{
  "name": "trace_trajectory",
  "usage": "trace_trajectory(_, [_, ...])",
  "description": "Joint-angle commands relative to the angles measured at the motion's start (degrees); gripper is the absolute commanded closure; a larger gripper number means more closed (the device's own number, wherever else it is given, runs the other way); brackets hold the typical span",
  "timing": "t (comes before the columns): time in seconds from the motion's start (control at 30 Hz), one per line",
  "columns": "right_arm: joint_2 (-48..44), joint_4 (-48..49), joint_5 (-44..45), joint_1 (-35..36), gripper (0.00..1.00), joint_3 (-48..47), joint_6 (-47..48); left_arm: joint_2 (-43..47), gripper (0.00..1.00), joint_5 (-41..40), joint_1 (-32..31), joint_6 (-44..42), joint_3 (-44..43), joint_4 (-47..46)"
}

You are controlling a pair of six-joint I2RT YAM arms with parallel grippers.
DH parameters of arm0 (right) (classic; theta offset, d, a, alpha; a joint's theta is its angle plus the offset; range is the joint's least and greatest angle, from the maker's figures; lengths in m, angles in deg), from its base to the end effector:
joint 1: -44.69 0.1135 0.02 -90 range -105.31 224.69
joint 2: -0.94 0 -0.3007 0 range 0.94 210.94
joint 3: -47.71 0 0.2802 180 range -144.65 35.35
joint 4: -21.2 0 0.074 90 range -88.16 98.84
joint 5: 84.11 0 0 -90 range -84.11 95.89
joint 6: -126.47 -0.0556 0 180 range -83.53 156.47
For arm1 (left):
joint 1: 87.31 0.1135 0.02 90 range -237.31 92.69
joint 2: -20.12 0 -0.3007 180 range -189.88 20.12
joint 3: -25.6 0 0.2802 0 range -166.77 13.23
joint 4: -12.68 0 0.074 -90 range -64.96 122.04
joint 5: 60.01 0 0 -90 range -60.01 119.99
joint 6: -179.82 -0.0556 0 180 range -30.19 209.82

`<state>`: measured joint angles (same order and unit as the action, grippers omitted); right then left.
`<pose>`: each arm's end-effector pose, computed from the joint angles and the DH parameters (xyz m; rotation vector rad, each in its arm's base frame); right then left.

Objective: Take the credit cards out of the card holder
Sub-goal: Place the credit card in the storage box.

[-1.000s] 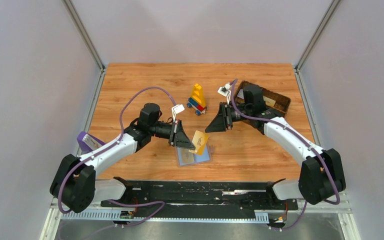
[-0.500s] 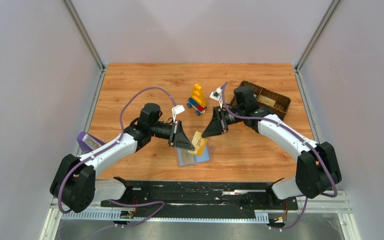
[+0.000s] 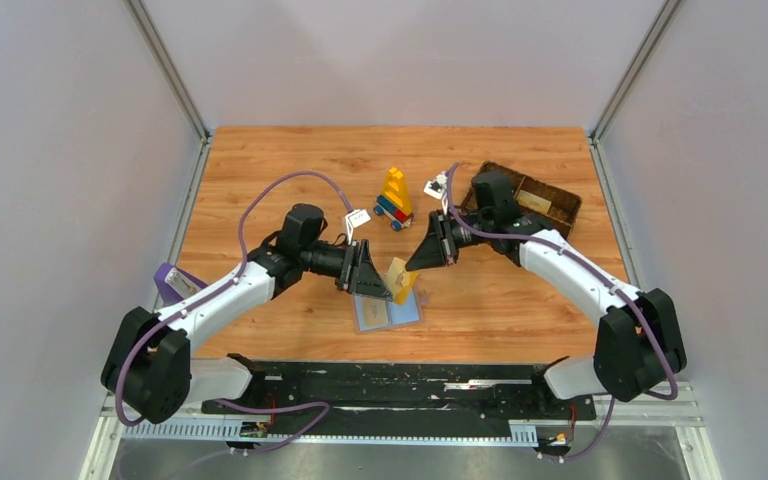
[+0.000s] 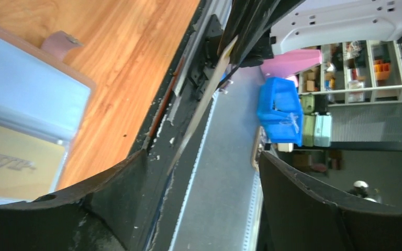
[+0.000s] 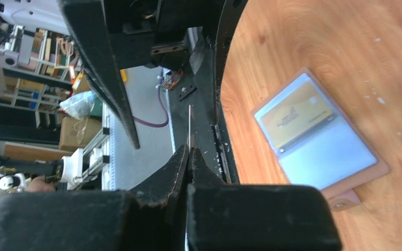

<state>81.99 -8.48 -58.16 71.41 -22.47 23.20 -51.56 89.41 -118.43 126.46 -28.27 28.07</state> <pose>0.2661 0.1899 0.2938 -0.8828 2.1009 1.6319 0.2131 -0.1846 0.2572 0.5873 2.2895 -1.7507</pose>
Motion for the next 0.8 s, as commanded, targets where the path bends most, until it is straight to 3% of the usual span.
trace_trajectory(0.0, [-3.54,0.62,3.54,-2.88,1.0,-1.83,-1.31,1.51,0.06,-4.45,-0.18,-5.15,-4.59,7.43])
trace_trajectory(0.07, [-4.54,0.54,4.57,-4.9,1.0,-1.53,-1.75,1.66,0.01,-5.39,-0.13,-6.46,-5.52,9.66])
trace_trajectory(0.23, [-6.41,0.61,9.04,-12.72,1.0,-1.37,-4.26,2.51,0.0,-8.78,-0.17,-9.28,-8.07,15.1])
trace_trajectory(0.47, [-8.47,3.22,30.28,-24.77,1.0,-1.45,-9.88,4.3,0.0,-19.48,-0.18,-16.74,-14.78,26.86])
trace_trajectory(0.77, [-6.88,13.93,44.68,-39.57,1.0,0.67,-15.62,6.6,0.0,-30.17,-0.18,-23.67,-19.27,37.92])
